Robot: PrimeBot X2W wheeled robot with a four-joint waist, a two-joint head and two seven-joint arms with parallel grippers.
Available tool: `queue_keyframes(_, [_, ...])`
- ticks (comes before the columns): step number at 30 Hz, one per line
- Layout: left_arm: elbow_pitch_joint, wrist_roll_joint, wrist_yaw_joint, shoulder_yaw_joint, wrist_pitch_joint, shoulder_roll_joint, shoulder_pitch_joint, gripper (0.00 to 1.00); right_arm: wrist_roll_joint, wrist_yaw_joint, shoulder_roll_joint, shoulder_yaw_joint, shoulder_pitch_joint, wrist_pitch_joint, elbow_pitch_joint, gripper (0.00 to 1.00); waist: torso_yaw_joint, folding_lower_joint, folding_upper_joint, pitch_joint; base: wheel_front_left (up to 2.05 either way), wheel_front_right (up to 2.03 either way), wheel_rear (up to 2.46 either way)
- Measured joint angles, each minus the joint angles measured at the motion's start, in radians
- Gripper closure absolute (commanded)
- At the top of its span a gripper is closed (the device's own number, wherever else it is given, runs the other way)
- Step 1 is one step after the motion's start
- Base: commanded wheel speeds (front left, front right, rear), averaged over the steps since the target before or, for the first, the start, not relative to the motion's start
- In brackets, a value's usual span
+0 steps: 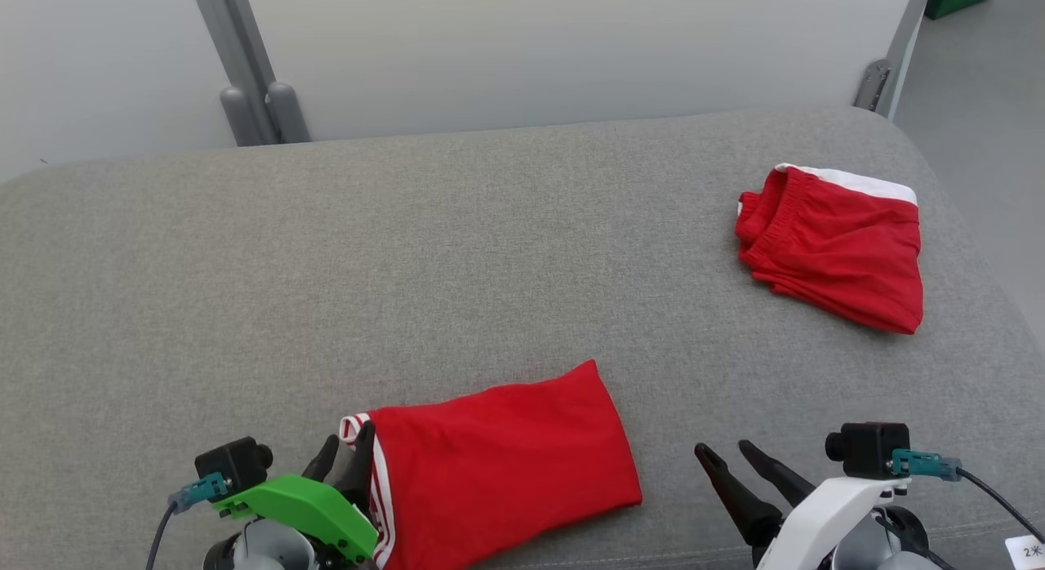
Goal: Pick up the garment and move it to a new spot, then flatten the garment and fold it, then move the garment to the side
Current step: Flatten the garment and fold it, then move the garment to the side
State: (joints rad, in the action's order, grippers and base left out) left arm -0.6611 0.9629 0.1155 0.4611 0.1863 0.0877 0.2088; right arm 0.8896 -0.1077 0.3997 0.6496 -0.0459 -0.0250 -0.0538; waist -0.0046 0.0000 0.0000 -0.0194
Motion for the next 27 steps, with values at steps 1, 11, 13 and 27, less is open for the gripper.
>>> queue_keyframes(1, [0.001,0.0,0.0,0.001,0.001,-0.001,0.001,0.0,0.009,0.007,-0.005,0.0,0.001,0.001,-0.005,0.0,0.003,0.0,0.0,0.0,0.0,0.0,0.0])
queue_keyframes(11, [0.024,0.0,0.007,0.008,0.026,-0.008,0.028,0.0,0.098,0.073,-0.086,0.019,0.06,0.057,-0.126,0.0,0.044,0.0,0.0,0.009,0.0,0.0,0.0])
queue_keyframes(13, [0.026,-0.001,0.007,0.017,0.026,-0.011,0.028,0.0,0.101,0.081,-0.089,0.019,0.078,0.066,-0.158,0.0,0.053,0.0,0.0,0.012,0.0,0.0,0.0])
queue_keyframes(27, [0.102,-0.073,0.007,0.066,0.048,-0.019,0.035,0.0,0.133,0.128,-0.11,-0.002,0.138,0.08,-0.304,0.0,0.141,0.0,0.0,0.04,0.0,0.0,0.0])
